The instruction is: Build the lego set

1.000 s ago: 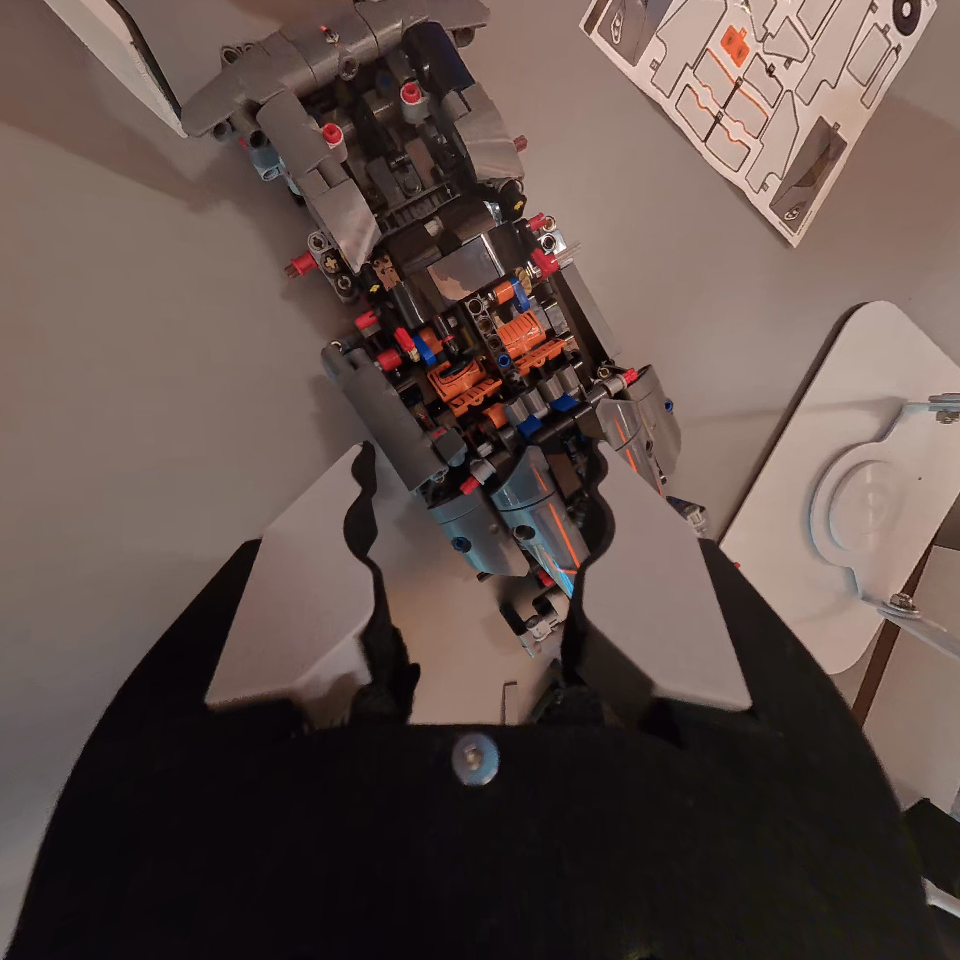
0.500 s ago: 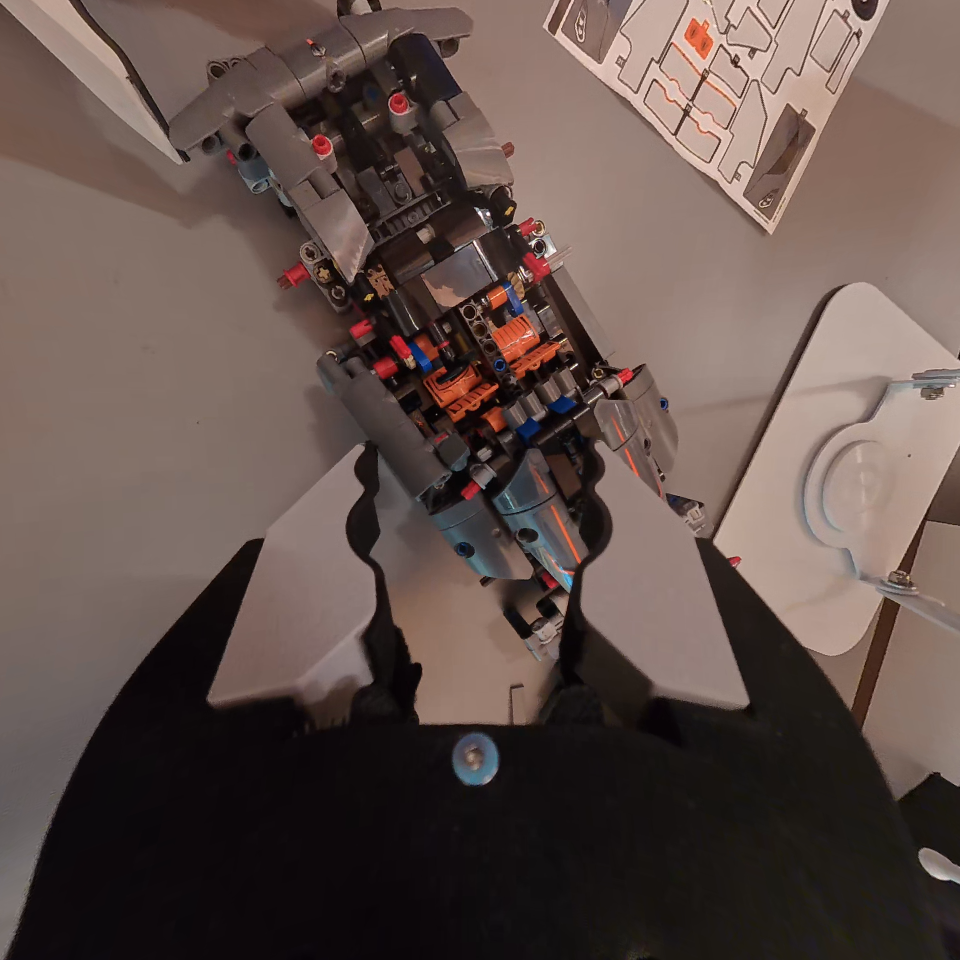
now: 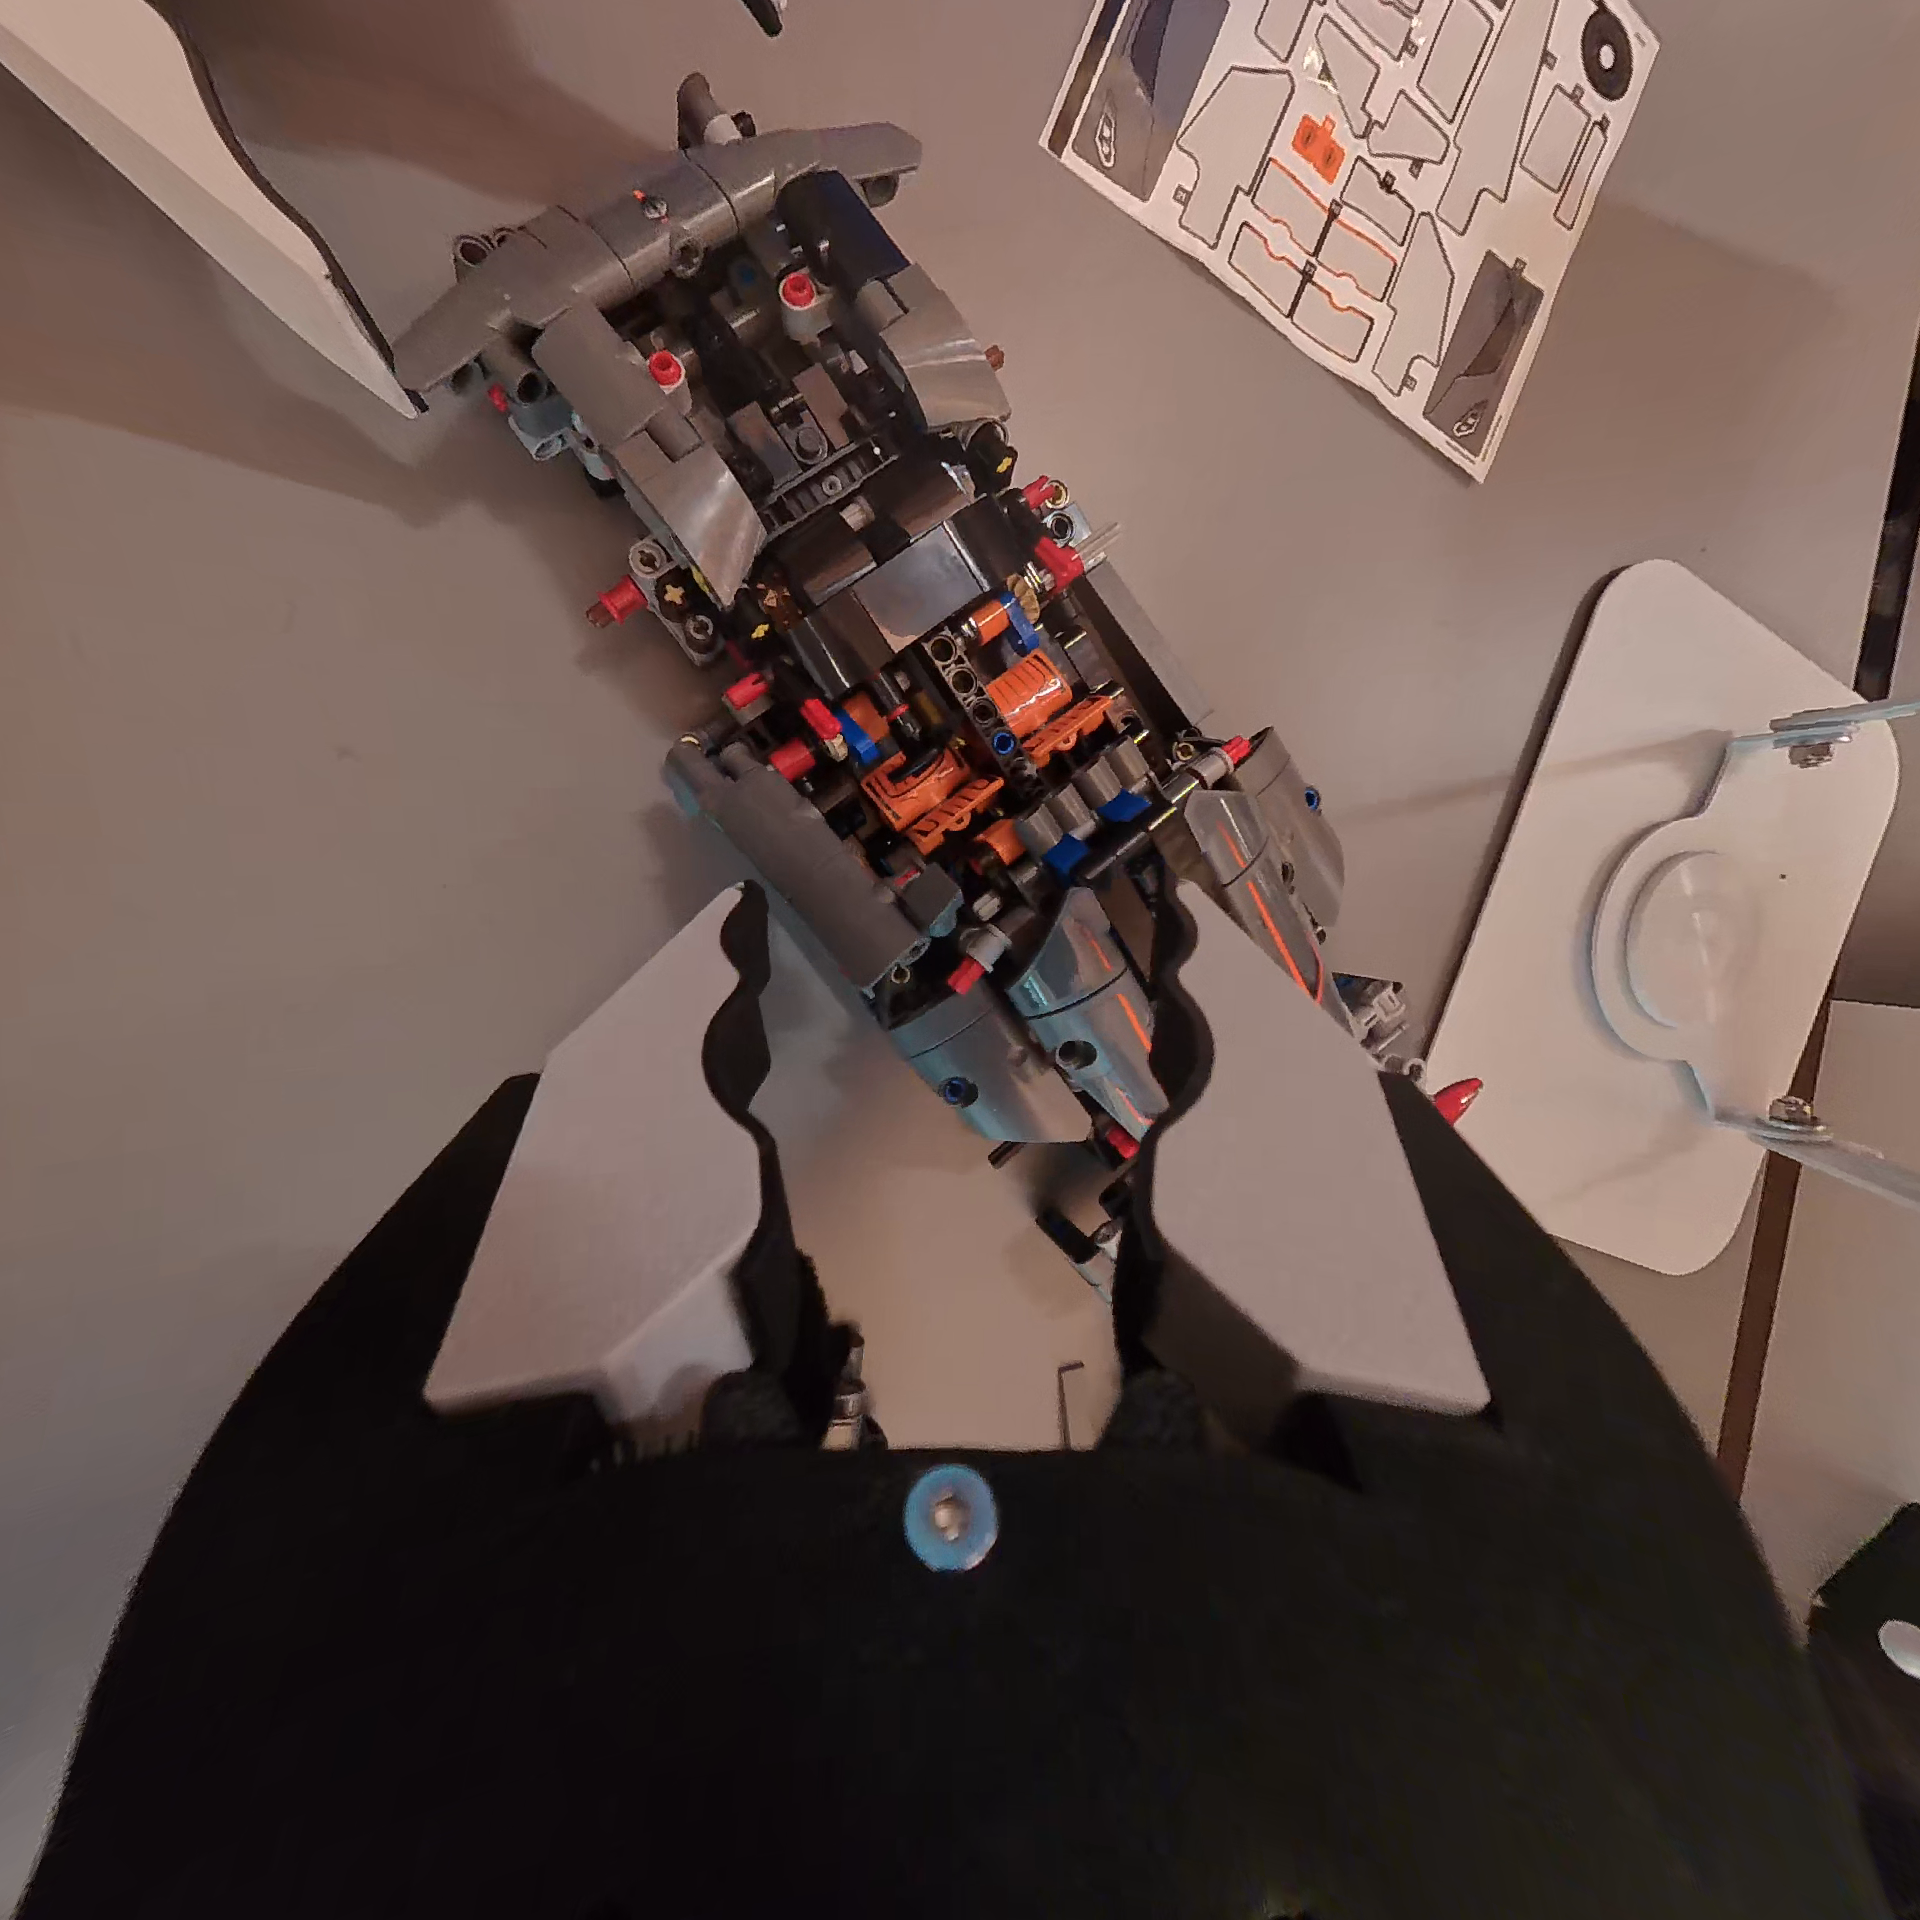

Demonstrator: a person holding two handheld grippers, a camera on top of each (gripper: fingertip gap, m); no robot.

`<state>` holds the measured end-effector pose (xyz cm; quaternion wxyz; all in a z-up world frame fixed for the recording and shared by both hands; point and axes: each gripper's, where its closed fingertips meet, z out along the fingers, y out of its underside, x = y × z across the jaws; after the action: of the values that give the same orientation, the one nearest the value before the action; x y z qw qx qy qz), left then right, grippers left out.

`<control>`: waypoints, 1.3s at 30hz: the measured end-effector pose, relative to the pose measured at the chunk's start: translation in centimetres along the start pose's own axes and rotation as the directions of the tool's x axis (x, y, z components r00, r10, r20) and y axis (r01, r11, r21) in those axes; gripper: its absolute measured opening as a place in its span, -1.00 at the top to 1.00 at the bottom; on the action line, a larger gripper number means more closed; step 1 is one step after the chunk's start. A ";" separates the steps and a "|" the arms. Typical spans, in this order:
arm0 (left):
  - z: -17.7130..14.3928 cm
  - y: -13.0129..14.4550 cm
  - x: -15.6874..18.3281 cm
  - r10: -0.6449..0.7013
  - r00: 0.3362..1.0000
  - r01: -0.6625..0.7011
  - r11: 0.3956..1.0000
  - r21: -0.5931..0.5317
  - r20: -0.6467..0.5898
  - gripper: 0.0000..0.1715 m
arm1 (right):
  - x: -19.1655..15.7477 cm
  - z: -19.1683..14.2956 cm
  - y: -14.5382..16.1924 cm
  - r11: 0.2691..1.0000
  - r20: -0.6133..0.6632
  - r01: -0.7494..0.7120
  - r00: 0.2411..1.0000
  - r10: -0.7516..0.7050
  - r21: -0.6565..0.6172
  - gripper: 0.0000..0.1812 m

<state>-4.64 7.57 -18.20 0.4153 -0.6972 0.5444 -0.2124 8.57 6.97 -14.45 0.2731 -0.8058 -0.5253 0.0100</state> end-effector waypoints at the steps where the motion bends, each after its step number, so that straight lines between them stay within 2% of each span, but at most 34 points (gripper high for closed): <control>1: 0.0 0.0 0.0 0.000 1.000 0.000 1.000 0.000 0.000 -0.15 | -0.1 -0.1 -0.1 1.000 0.001 -0.004 1.000 0.004 0.004 0.20; 11: 0.0 -0.1 0.0 0.000 1.000 0.000 1.000 0.006 -0.001 -0.14 | -0.2 -0.5 -0.9 0.999 -0.017 -0.028 0.999 0.028 0.035 0.21; 17: 0.0 -0.1 0.0 -0.002 1.000 0.002 1.000 0.007 -0.004 -0.14 | -0.4 -0.9 -0.8 0.998 -0.022 -0.042 0.999 0.043 0.048 0.28; 22: -0.1 -0.1 0.0 -0.001 1.000 0.001 1.000 0.011 -0.004 -0.14 | -0.5 -1.6 -1.4 0.993 -0.032 -0.064 0.997 0.067 0.095 0.45; 27: -0.1 -0.2 -0.1 0.003 1.000 -0.003 1.000 0.014 0.000 -0.14 | -1.8 -1.4 -2.5 0.976 0.012 -0.120 0.993 0.120 0.179 0.66; 35: -0.2 -0.2 0.0 0.001 1.000 -0.001 1.000 0.021 -0.004 -0.13 | -3.0 0.7 -3.2 0.986 0.028 -0.103 0.995 0.100 0.128 0.72; 39: -0.2 -0.2 0.0 0.001 1.000 -0.001 1.000 0.022 -0.005 -0.13 | -3.3 1.7 -2.7 0.994 0.024 -0.096 0.995 0.095 0.051 0.75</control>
<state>-4.64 7.55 -17.90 0.4216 -0.6918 0.5434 -0.2198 4.31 5.67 -15.60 0.2875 -0.8224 -0.4887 0.0454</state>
